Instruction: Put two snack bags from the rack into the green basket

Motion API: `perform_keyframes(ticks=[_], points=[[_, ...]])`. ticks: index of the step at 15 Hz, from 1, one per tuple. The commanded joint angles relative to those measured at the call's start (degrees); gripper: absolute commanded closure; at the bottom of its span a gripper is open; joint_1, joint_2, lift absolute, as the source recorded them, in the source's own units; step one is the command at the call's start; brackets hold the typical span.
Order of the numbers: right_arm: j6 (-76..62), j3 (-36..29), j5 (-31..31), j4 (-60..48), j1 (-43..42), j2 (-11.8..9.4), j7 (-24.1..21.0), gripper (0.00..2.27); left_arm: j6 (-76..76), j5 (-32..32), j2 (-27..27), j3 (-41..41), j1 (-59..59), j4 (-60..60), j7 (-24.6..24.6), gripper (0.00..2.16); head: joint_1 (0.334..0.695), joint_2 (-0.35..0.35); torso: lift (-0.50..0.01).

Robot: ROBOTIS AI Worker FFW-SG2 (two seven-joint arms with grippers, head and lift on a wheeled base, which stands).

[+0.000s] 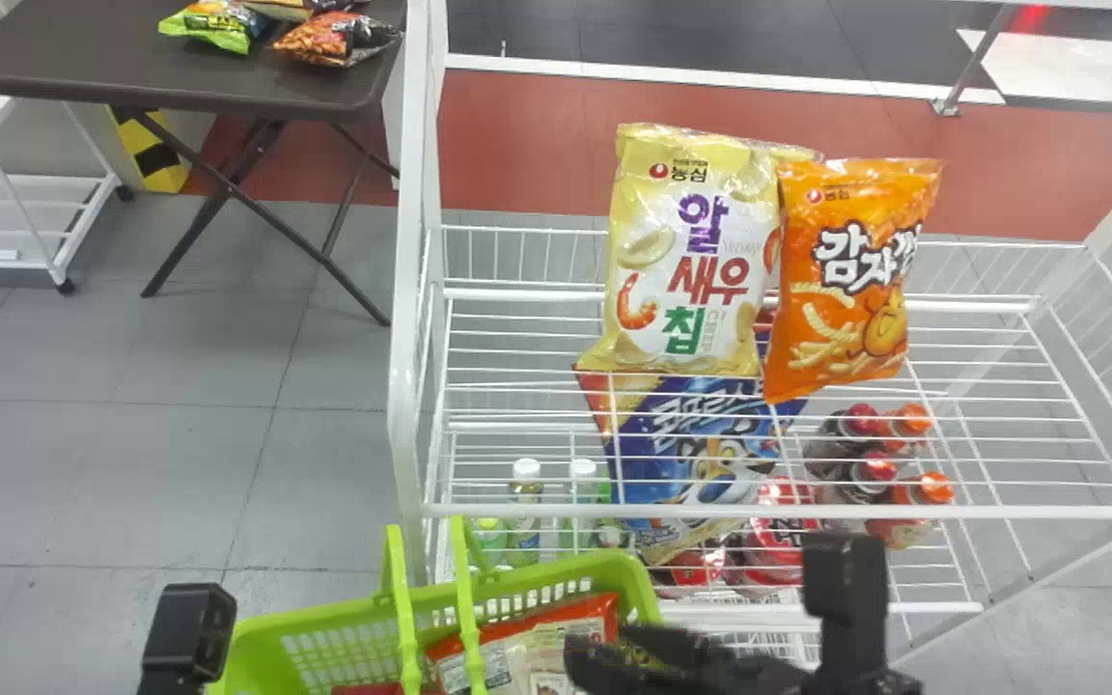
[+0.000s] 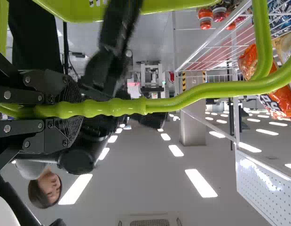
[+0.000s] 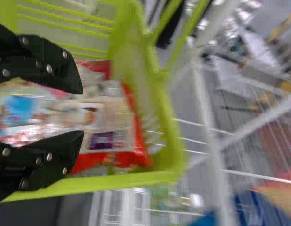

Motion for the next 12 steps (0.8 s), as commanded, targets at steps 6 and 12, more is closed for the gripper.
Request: perform_keyframes(ticks=[6, 12], points=[[-46.5, 2.8, 10.8, -2.6, 9.8, 0.2, -0.1, 0.06, 0.1, -0.7, -0.1, -0.2, -0.5, 1.4, -0.7, 1.37, 0.695, -0.21, -0.005], [-61.6, 8.0, 22.0, -1.6, 17.3, 0.0, -11.1, 0.07, 0.1, -1.0, -0.1, -0.2, -0.6, 2.9, -2.4, 1.37, 0.695, -0.219, -0.005]])
